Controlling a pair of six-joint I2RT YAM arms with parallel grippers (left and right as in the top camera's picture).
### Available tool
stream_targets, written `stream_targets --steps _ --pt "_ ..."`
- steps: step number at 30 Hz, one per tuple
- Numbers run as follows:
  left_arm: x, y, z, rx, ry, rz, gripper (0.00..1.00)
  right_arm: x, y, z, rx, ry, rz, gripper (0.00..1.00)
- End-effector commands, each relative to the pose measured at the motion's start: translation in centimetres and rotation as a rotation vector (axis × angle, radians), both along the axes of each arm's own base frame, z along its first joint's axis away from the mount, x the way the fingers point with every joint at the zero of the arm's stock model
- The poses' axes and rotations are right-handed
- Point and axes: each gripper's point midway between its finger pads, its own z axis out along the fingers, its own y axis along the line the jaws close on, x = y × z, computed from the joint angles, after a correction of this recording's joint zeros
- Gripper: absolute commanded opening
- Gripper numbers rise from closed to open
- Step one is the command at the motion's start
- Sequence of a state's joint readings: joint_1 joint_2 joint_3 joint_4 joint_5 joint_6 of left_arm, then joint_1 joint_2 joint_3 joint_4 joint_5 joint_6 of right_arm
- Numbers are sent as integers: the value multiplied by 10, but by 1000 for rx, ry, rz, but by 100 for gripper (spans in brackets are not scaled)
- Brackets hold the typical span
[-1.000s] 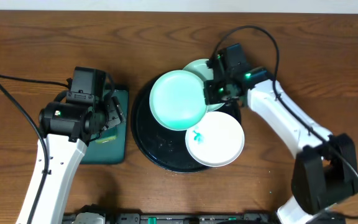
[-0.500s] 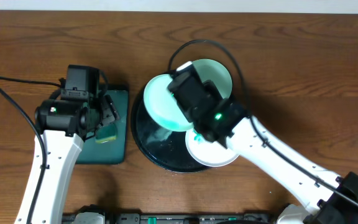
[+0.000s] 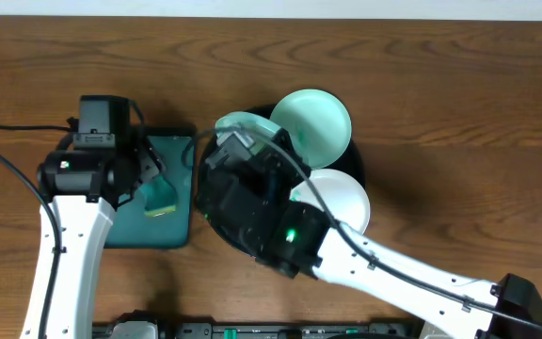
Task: Clean dirty plates on tray and stack at the side
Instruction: 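Lift the gripped pale green plate up off the black tray with the right gripper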
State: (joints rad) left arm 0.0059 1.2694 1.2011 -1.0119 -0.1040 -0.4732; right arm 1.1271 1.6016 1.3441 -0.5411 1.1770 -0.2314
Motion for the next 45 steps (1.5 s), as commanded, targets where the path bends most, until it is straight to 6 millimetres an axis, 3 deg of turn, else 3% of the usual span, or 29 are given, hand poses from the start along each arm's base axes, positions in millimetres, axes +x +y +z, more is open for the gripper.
stream_targets --steps 1,15,34,38,41,45 --pt "1 12 -2 -1 -6 59 80 -8 -15 29 -134 -123 -91 1" --pt "5 15 -14 -23 31 74 80 -23 -12 40 -263 -154 -90 1" --pt "7 15 -21 -25 59 74 80 -28 -7 41 -276 -157 -73 1" --pt "7 14 -21 -28 59 73 80 -9 3 15 -177 -51 11 1" --pt "5 13 -22 -34 68 70 80 -11 -19 33 -234 -156 -136 1" --pt "6 13 -22 -34 62 67 80 -6 1 11 -175 -58 -14 1"
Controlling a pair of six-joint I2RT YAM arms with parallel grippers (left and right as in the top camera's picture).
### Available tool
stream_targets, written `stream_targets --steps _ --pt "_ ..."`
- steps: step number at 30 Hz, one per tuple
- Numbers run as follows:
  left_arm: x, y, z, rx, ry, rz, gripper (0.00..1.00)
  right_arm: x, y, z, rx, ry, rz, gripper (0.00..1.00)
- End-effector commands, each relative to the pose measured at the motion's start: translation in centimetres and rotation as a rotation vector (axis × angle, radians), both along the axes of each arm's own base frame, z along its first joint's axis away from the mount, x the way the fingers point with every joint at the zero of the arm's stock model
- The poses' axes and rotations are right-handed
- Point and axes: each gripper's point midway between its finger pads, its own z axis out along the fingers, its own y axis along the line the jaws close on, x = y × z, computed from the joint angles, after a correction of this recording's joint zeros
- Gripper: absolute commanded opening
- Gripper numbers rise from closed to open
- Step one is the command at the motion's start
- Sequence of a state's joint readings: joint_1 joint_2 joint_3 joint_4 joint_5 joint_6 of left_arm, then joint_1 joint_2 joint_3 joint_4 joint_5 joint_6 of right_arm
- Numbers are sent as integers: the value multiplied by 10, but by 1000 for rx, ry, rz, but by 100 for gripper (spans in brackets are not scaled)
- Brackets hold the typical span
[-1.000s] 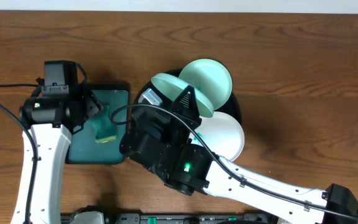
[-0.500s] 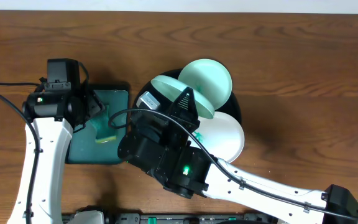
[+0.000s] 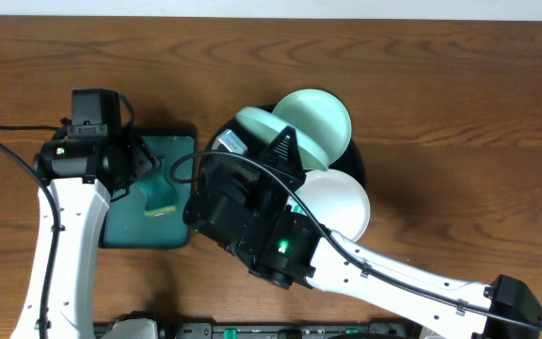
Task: Clean dirty plates on tray and stack at the side
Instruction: 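Lift the gripped pale green plate up off the black tray with the right gripper, then carry the plate right and set it on the table beside the tray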
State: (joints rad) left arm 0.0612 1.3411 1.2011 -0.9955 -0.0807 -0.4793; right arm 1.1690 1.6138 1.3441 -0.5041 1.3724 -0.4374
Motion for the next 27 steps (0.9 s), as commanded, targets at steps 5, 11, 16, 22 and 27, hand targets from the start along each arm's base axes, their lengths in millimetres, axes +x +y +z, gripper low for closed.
stream_targets --steps 5,11,16,22,27 --pt "-2 -2 -4 -21 14 10 80 -5 15 -6 82 9 44 1" --pt "-4 -2 -5 -22 23 10 80 5 23 -56 371 236 93 1" --pt "-4 -2 -5 -22 25 10 80 32 -6 -103 796 470 -93 1" --pt "-4 -2 -5 -22 25 9 80 75 -41 -122 1223 688 -221 1" --pt "-4 -2 -5 -23 25 10 80 111 -103 -117 1523 746 -312 1"
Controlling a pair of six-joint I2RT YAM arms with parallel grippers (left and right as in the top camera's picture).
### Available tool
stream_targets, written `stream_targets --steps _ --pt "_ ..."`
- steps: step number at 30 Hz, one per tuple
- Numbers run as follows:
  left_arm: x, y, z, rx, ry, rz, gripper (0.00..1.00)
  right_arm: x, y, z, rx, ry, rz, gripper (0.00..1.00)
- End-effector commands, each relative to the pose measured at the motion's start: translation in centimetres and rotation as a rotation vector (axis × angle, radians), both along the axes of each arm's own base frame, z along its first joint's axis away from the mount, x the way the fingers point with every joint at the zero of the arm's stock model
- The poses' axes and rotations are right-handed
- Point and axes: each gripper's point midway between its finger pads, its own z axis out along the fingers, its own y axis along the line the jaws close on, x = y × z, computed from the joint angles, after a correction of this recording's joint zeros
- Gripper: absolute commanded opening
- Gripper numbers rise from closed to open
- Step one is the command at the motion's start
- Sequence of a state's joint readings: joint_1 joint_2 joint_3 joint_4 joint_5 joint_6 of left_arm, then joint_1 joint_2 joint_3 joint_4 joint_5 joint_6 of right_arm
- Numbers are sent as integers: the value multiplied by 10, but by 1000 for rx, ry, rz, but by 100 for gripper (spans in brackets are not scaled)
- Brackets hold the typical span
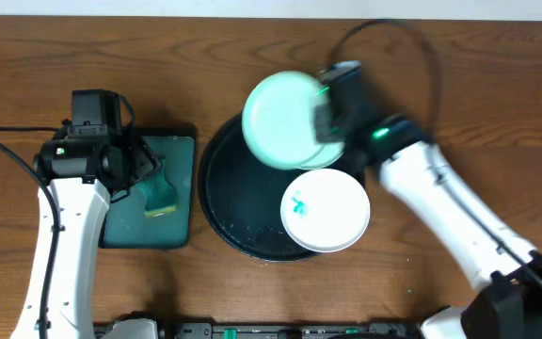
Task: Clean dirty plates on tray and stack at the side
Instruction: 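Carry the plate right and set it on the table beside the tray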
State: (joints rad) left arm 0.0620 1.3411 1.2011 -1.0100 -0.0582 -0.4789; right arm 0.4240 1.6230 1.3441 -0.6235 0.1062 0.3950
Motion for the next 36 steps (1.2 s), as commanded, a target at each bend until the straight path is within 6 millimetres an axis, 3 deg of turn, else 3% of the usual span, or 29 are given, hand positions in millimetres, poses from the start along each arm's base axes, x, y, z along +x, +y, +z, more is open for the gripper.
stream_targets --steps 1,6,10,15,17,21,27,31,34,35,36 --pt "-1 2 -3 -1 12 17 80 5 -18 3 302 116 -43 1" --pt "-1 1 -3 -1 12 17 80 18 -119 -1 368 138 -267 1" --pt "-1 -1 -4 -13 11 13 80 12 -203 -7 376 132 -464 1" --pt "-1 -3 -4 -29 10 7 80 -7 -287 -25 376 129 -677 1" --pt "-1 -3 -4 -29 10 7 80 -13 -310 -38 371 147 -736 1" --pt "-1 -3 -4 -28 10 8 80 -18 -342 -73 363 199 -796 1" --pt "-1 -3 -4 -29 11 8 80 -14 -357 -124 372 266 -828 1" --pt "-1 -3 -4 -29 11 7 80 -10 -360 -141 372 276 -829 1" --pt "-1 -3 -4 -29 11 7 80 -7 -361 -139 356 263 -804 4" --pt "-1 -3 -4 -29 11 7 80 -7 -361 -137 346 258 -787 30" --pt "-1 -3 -4 -29 11 8 80 -7 -361 -135 337 259 -773 75"
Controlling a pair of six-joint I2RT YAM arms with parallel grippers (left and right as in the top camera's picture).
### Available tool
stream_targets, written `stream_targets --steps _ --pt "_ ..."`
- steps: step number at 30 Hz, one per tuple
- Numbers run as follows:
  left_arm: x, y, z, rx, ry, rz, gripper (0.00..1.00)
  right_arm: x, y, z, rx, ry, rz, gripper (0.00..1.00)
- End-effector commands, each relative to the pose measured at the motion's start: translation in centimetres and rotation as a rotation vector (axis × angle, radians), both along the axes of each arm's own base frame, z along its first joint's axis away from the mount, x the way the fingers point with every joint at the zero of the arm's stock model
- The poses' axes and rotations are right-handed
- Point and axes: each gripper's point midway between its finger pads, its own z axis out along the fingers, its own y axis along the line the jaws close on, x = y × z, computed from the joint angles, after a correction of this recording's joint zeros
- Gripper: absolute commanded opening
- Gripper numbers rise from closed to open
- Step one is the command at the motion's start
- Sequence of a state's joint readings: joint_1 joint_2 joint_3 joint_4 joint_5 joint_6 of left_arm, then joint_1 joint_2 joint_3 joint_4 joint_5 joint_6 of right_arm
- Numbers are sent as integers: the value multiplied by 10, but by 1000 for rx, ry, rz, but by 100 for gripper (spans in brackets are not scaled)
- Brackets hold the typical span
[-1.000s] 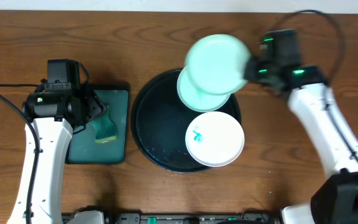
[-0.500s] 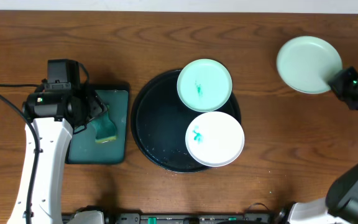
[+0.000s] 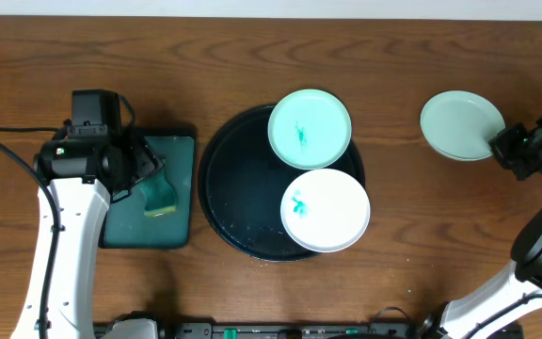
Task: Clean dirty plates on tray and stack at the side
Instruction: 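Carry the plate right and set it on the table beside the tray, then move the right gripper back to the rim of the other pale green plate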
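Observation:
A black round tray (image 3: 238,202) holds two dirty plates: a mint plate (image 3: 310,129) with a teal smear at the far side, and a white plate (image 3: 326,209) with a teal smear nearer me. A second mint plate (image 3: 457,124), free of smears, is out over the table at the far right. My right gripper (image 3: 502,146) is shut on its right rim. To the left of the tray, my left gripper (image 3: 151,176) is shut on a green and yellow sponge (image 3: 162,197) over a dark green mat (image 3: 179,160).
The right arm enters from the right edge of the overhead view. A black cable runs across the table at the far left. Bare wooden table lies between the tray and the mint plate on the right.
My right gripper and its clean mint plate were over the far side of the tray. They are now at the far right of the table, uncovering the smeared mint plate. The left arm is unchanged.
At first my right arm lay across the tray, holding a mint plate at its far left edge near the sponge. Later the plate was a little further right. Then it was over the tray's far side, and now off the tray at the right.

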State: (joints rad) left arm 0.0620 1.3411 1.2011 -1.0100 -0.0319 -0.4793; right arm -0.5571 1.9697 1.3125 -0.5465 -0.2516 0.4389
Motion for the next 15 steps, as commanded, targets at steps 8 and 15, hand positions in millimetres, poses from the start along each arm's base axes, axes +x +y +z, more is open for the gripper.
stream_targets --steps 8,15 --pt "-1 1 -4 -4 13 16 80 10 16 85 -118 -150 128 99" --pt "-3 1 -4 -5 21 16 80 3 91 188 -219 -332 289 99"
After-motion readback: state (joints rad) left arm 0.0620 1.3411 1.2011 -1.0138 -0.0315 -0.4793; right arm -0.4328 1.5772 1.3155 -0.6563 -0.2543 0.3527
